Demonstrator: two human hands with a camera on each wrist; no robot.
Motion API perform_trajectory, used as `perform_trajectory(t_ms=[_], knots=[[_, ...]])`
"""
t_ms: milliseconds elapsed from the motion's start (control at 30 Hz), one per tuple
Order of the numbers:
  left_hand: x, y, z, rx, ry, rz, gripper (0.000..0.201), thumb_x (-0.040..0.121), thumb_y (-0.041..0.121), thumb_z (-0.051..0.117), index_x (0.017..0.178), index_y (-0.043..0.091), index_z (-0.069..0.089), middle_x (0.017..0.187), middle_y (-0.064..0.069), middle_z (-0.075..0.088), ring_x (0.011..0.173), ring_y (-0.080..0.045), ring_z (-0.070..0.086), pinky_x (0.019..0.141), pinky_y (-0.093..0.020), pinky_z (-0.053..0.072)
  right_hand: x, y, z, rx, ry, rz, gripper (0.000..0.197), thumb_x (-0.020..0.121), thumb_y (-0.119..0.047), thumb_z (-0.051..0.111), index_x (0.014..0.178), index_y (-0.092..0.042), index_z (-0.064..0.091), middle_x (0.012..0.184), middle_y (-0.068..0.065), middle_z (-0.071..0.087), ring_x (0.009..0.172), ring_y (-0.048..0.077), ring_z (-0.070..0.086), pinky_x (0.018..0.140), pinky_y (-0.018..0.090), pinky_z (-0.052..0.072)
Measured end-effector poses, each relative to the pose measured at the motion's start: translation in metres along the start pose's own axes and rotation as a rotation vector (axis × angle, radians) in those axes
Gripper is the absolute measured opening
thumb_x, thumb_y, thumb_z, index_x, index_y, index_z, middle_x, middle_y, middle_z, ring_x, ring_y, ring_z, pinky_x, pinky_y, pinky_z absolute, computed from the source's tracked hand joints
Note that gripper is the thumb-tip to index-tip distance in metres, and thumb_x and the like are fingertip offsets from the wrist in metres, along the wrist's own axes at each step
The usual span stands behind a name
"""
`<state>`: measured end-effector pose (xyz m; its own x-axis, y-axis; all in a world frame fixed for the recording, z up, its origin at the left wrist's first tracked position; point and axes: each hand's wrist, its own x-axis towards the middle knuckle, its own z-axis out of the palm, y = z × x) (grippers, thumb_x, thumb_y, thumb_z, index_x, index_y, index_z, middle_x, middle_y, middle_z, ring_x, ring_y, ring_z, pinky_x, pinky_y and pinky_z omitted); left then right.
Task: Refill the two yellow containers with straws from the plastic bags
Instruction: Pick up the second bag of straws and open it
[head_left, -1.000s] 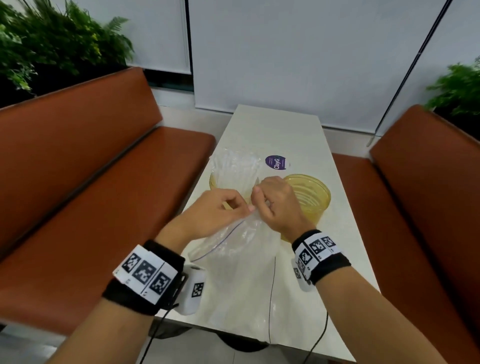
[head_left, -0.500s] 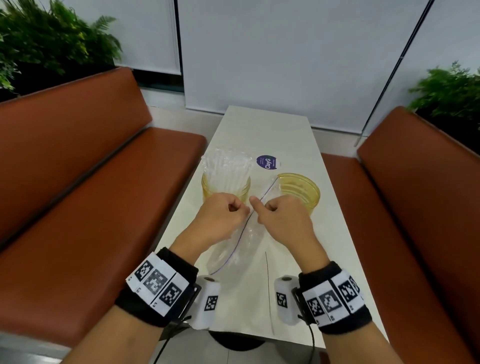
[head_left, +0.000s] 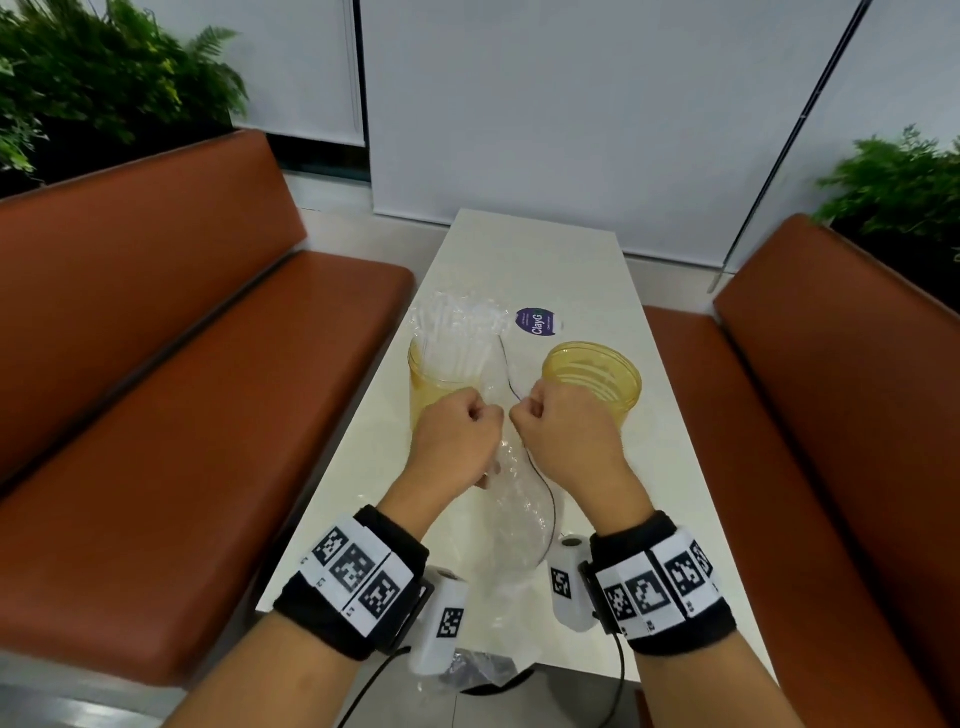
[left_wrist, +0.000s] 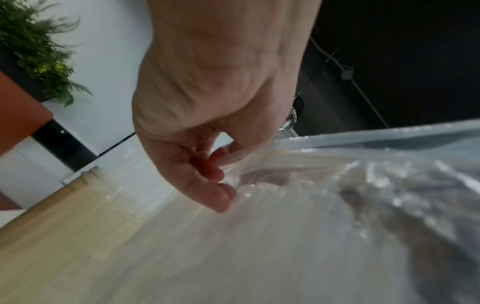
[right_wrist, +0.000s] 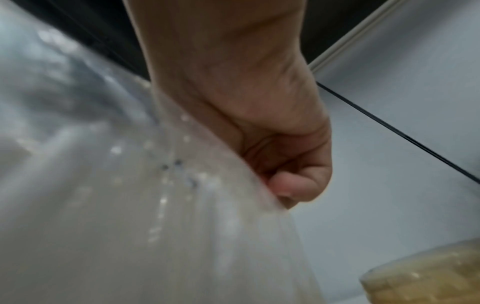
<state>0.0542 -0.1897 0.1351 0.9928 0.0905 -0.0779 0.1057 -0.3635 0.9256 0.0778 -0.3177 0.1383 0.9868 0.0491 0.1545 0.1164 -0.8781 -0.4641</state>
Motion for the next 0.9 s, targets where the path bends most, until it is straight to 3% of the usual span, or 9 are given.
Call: perform_trajectory(t_ms=[100, 233, 300, 400, 500, 600, 667, 767, 900], knots=[[0.003, -0.005, -0.008, 0.072, 0.148, 0.06, 0.017, 0.086, 0.017, 0.06, 0.074, 0.006, 0.054, 0.062, -0.006, 0.064, 0.057, -0.028, 0.072, 0.06, -0.043, 0.063, -0.001, 0.002, -0.01, -0.117, 0.124, 0.062, 0.025, 0.095, -0.025, 0.046, 0.073, -0.013, 0.048, 0.069, 0.003, 0.051, 0.065, 0.023, 0.047, 0.052, 0.028, 0.033], [0.009, -0.004, -0.021, 0.285, 0.232, 0.218, 0.017, 0.08, 0.005, 0.062, 0.087, 0.016, 0.051, 0.065, -0.002, 0.062, 0.061, -0.023, 0.06, 0.059, -0.038, 0.051, 0.002, 0.005, -0.027, -0.144, 0.185, 0.067, 0.003, 0.09, -0.01, 0.055, 0.09, -0.012, 0.056, 0.08, 0.003, 0.059, 0.068, 0.019, 0.05, 0.052, 0.026, 0.036], [0.01, -0.001, -0.023, 0.372, 0.2, 0.296, 0.02, 0.084, -0.001, 0.053, 0.088, 0.019, 0.052, 0.067, -0.002, 0.058, 0.058, -0.023, 0.053, 0.055, -0.036, 0.047, 0.006, 0.004, -0.028, -0.127, 0.178, -0.008, 0.024, 0.084, 0.004, 0.056, 0.093, -0.018, 0.061, 0.091, 0.001, 0.06, 0.075, 0.019, 0.054, 0.059, 0.029, 0.047], [0.011, 0.003, -0.025, 0.488, 0.162, 0.27, 0.024, 0.09, 0.01, 0.053, 0.099, 0.023, 0.072, 0.088, -0.001, 0.066, 0.067, -0.015, 0.056, 0.061, -0.026, 0.044, 0.01, 0.001, -0.029, -0.124, 0.08, -0.015, 0.031, 0.087, -0.001, 0.057, 0.099, -0.021, 0.077, 0.109, 0.002, 0.065, 0.09, 0.022, 0.064, 0.077, 0.032, 0.055], [0.015, 0.003, -0.029, 0.529, 0.12, 0.21, 0.039, 0.086, 0.017, 0.063, 0.124, 0.019, 0.07, 0.092, 0.001, 0.068, 0.08, -0.015, 0.058, 0.072, -0.026, 0.045, 0.011, 0.003, -0.036, -0.2, -0.009, 0.048, 0.029, 0.09, -0.017, 0.059, 0.117, -0.015, 0.071, 0.115, 0.003, 0.067, 0.1, 0.023, 0.065, 0.076, 0.027, 0.049], [0.017, 0.004, -0.044, 0.542, 0.092, 0.145, 0.048, 0.086, 0.005, 0.062, 0.132, 0.018, 0.065, 0.121, -0.004, 0.062, 0.081, -0.023, 0.063, 0.071, -0.028, 0.051, 0.012, 0.011, -0.052, -0.278, -0.045, 0.091, 0.04, 0.089, -0.007, 0.058, 0.125, -0.023, 0.066, 0.127, 0.004, 0.06, 0.111, 0.025, 0.061, 0.082, 0.029, 0.048], [0.02, -0.002, -0.057, 0.529, 0.106, 0.101, 0.048, 0.087, 0.002, 0.059, 0.13, 0.021, 0.067, 0.135, 0.0, 0.057, 0.093, -0.025, 0.068, 0.073, -0.026, 0.049, 0.014, 0.021, -0.06, -0.239, -0.039, 0.168, 0.045, 0.086, 0.0, 0.057, 0.116, -0.03, 0.071, 0.127, 0.004, 0.06, 0.108, 0.027, 0.062, 0.085, 0.034, 0.052], [0.021, -0.012, -0.068, 0.478, 0.056, 0.072, 0.047, 0.089, 0.002, 0.057, 0.127, 0.028, 0.068, 0.135, 0.003, 0.062, 0.083, -0.018, 0.07, 0.067, -0.026, 0.053, 0.015, 0.033, -0.064, -0.216, -0.041, 0.234, 0.037, 0.087, -0.001, 0.058, 0.093, -0.034, 0.076, 0.117, 0.004, 0.065, 0.098, 0.027, 0.065, 0.08, 0.035, 0.056], [0.022, -0.015, -0.068, 0.502, 0.001, 0.125, 0.048, 0.09, 0.004, 0.056, 0.13, 0.029, 0.066, 0.135, 0.008, 0.064, 0.099, -0.017, 0.07, 0.083, -0.026, 0.053, 0.02, 0.031, -0.057, -0.322, 0.054, 0.129, 0.023, 0.087, -0.011, 0.068, 0.097, -0.031, 0.074, 0.112, 0.0, 0.061, 0.103, 0.024, 0.059, 0.074, 0.032, 0.05]])
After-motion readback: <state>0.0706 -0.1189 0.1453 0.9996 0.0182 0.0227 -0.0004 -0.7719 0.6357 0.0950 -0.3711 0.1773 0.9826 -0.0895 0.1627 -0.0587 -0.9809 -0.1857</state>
